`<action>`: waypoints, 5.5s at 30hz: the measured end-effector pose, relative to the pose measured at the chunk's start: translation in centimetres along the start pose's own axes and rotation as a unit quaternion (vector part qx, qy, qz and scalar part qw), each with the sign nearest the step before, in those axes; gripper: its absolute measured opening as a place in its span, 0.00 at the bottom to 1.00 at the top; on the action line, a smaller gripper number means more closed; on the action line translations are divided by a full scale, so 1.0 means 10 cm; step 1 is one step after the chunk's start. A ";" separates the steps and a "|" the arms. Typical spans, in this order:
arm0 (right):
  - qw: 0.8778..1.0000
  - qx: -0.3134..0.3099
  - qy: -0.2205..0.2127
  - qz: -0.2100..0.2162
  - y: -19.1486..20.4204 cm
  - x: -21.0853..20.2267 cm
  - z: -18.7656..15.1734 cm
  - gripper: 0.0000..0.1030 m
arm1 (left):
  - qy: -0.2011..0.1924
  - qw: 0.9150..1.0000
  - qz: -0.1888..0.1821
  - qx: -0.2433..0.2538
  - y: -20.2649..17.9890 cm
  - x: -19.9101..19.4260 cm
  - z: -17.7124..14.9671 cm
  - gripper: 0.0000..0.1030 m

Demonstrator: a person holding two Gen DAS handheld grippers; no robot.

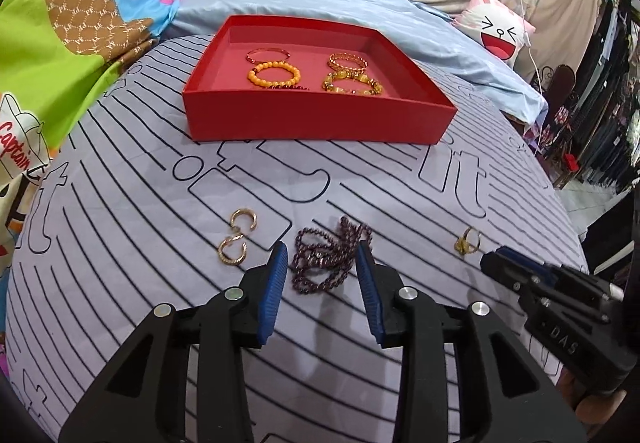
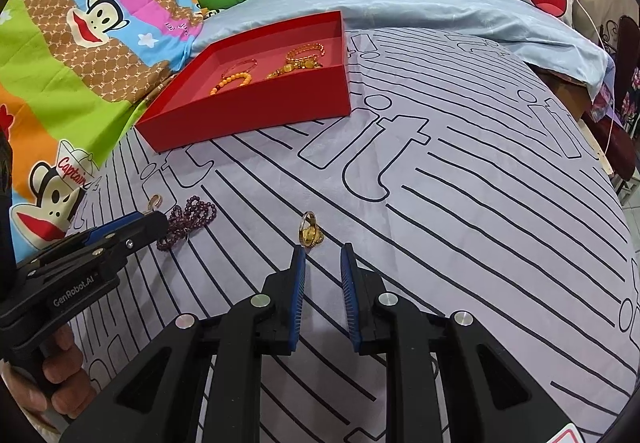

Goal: Organize jewelry
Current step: 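Close the left tool on the garnet strand while the right tool grips the gold ring, then carry the garnet strand and gold ring into the red tray and open both tools, then move the left tool to one gold hoop earring while the right tool reaches the other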

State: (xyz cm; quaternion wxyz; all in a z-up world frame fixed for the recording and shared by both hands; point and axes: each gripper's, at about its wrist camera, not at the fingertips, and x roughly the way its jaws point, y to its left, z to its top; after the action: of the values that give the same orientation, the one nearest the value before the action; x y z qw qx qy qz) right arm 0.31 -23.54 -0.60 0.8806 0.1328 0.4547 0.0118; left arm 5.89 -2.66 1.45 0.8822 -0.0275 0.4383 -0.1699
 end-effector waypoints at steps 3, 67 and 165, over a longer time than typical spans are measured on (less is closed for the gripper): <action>1.000 0.002 0.000 0.001 -0.01 0.01 0.01 0.19 | 0.008 1.000 -0.004 -0.003 -0.01 0.07 0.03 0.32; 0.997 -0.030 -0.052 0.049 0.23 -0.09 0.95 0.03 | -0.038 0.998 -0.044 0.005 0.09 -0.24 0.81 0.07; 0.995 -0.090 -0.014 0.042 0.54 0.06 0.80 0.07 | 0.002 0.998 0.067 0.004 0.39 -0.02 0.62 0.32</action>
State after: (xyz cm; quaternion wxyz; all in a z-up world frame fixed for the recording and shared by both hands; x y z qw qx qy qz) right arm 7.65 -19.98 4.63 0.8941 0.0721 0.4333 0.0875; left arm 11.73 0.46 4.62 0.8908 0.0060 0.4401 -0.1127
